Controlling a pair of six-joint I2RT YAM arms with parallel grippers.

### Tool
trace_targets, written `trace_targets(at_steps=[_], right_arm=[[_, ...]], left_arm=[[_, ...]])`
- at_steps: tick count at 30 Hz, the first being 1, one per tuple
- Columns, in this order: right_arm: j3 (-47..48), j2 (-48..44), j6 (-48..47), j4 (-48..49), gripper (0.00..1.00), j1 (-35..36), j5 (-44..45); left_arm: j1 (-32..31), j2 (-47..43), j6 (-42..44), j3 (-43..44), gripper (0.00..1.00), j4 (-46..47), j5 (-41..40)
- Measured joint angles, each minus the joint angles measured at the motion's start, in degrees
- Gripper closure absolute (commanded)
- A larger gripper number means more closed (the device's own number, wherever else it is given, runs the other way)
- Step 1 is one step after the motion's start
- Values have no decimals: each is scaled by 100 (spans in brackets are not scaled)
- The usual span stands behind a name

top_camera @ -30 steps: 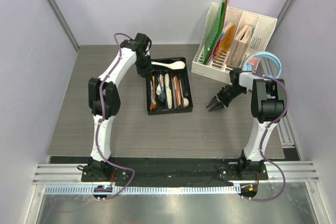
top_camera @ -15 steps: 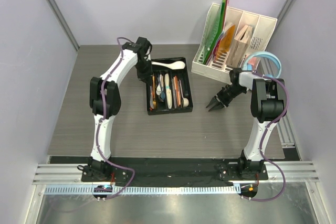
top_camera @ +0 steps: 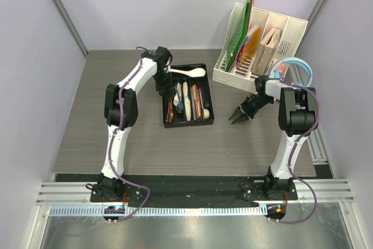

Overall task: Sort the eating utensils into containers
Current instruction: Place the knife in the storage box, then move the storage box to the center of the board.

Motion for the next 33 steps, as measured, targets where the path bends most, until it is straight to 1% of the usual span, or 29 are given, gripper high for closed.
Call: trace_targets(at_steps=[4, 10, 12, 16, 19, 21, 24, 26, 30, 33], right_arm=[[0, 0, 0, 0, 71, 0, 0], [-2, -2, 0, 2, 71, 0, 0], [-2, -2, 0, 0, 71, 0, 0], [0, -9, -2, -7, 71, 0, 9], [72, -9, -13, -109, 70, 33, 103], [212, -2, -26, -407, 69, 105, 232], [723, -4, -94, -894, 68, 295, 422], [1268, -4, -192, -1202, 68, 461, 525], [2577, -11, -463, -1794, 66, 909, 868], [3792, 0, -763, -2212, 66, 1425, 1298]], left_arm=[[-76, 2, 0, 2, 66, -42, -140], [-146, -107, -2, -85, 65, 42, -540], [-140, -319, -24, -254, 65, 164, -634], [-118, -866, -111, -337, 56, 426, -752], [-103, -1370, -221, -334, 56, 623, -914], [-72, -1740, -326, -330, 58, 675, -1060], [42, -2098, -463, -328, 59, 671, -1176], [170, -2251, -520, -428, 59, 704, -1231], [404, -2361, -608, -874, 59, 737, -1290], [494, -2361, -610, -1209, 59, 772, -1235]])
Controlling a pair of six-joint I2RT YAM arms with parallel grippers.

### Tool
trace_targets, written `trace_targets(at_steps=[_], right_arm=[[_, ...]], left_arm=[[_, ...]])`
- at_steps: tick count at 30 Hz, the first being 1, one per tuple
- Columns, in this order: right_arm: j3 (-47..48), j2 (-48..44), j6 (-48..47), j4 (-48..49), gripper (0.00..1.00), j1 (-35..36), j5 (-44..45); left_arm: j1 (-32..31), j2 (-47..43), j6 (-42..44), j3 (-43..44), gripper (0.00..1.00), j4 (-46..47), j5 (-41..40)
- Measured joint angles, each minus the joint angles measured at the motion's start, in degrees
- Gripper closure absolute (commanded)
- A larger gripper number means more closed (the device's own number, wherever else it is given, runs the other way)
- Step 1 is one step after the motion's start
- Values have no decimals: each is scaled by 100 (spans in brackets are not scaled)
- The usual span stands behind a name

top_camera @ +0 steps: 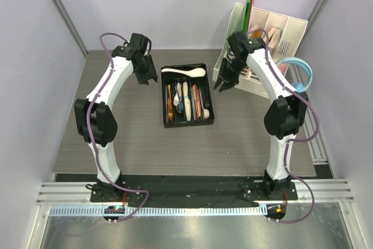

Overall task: Sort the eating utensils into containers
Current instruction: Move the storage box to the center of the board.

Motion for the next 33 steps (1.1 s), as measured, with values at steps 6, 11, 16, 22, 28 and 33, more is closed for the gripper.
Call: trace_targets(at_steps=[6, 11, 16, 22, 28, 33], right_arm=[[1683, -66, -656, -85, 63, 1235, 1714], [1287, 120, -855, -90, 60, 1663, 2599], [1458, 831, -868, -103, 59, 1534, 2664], [1613, 758, -831, 44, 58, 1510, 2647], [898, -173, -852, 673, 56, 1515, 2671], [831, -317, -905, 988, 56, 1515, 2647]], left_arm=[[-26, 15, 7, -170, 58, 107, 341], [-13, 66, 13, -120, 58, 199, 483], [39, 247, 79, -66, 60, 286, 658], [52, 678, 190, 229, 59, 188, 765], [52, 538, 160, -57, 59, 295, 898], [50, 546, 195, 11, 59, 293, 1045]])
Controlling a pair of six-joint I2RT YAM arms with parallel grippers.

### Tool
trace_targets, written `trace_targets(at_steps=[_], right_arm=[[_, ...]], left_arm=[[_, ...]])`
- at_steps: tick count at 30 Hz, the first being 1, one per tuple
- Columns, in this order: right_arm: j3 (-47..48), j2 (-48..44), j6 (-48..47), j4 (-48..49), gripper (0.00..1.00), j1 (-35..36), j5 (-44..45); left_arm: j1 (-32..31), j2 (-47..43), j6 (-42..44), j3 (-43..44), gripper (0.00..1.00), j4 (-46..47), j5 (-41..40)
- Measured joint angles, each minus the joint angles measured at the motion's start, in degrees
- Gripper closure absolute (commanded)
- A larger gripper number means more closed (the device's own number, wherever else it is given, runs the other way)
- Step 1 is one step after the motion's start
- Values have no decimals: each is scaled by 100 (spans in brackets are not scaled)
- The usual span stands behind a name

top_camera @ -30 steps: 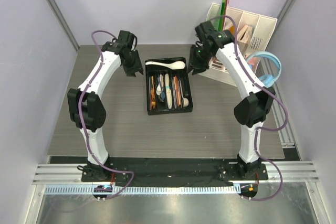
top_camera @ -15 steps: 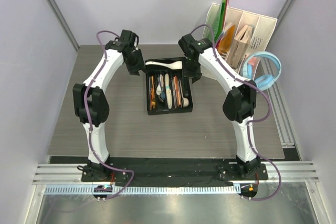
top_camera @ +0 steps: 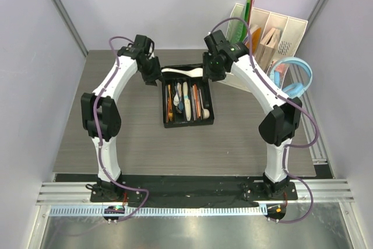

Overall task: Sort the eating utensils into containers
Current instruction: Move the storage box to the center of the board.

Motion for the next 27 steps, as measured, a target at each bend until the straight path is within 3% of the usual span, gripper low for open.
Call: trace_targets(at_steps=[9, 27], right_arm=[[-24, 621, -90, 52, 56, 0, -94], [-1117, 1178, -485, -262, 56, 0, -199]], left_arm=[[-125, 98, 173, -7, 59, 74, 256], [-863, 621, 645, -855, 61, 260, 273]])
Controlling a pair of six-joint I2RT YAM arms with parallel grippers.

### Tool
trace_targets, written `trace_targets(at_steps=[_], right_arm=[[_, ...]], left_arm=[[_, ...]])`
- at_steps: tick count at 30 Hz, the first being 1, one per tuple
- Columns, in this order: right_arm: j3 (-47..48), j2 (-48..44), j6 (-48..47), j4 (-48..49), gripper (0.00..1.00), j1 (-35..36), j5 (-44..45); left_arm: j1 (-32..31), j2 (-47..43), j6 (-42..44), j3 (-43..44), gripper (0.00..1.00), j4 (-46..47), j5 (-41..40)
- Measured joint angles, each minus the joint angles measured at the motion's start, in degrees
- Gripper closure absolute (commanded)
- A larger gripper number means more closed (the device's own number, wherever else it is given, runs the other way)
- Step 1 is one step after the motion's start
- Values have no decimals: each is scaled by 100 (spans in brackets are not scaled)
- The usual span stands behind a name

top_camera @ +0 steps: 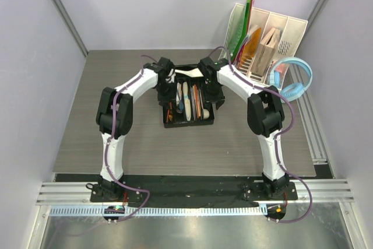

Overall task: Sort the eating utensils into containers
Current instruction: Move the storage box to the center of the board.

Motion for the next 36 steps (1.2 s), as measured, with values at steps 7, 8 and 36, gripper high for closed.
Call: trace_targets(at_steps=[7, 8, 36], right_arm=[[-275, 0, 11, -131, 56, 0, -157], [-374, 0, 17, -111, 56, 0, -225], [219, -984, 203, -927, 56, 81, -686]], left_arm=[[-59, -221, -7, -800, 62, 149, 7], [-61, -271, -4, -879, 62, 188, 7], [-413, -1853, 50, -870, 57, -337, -59]])
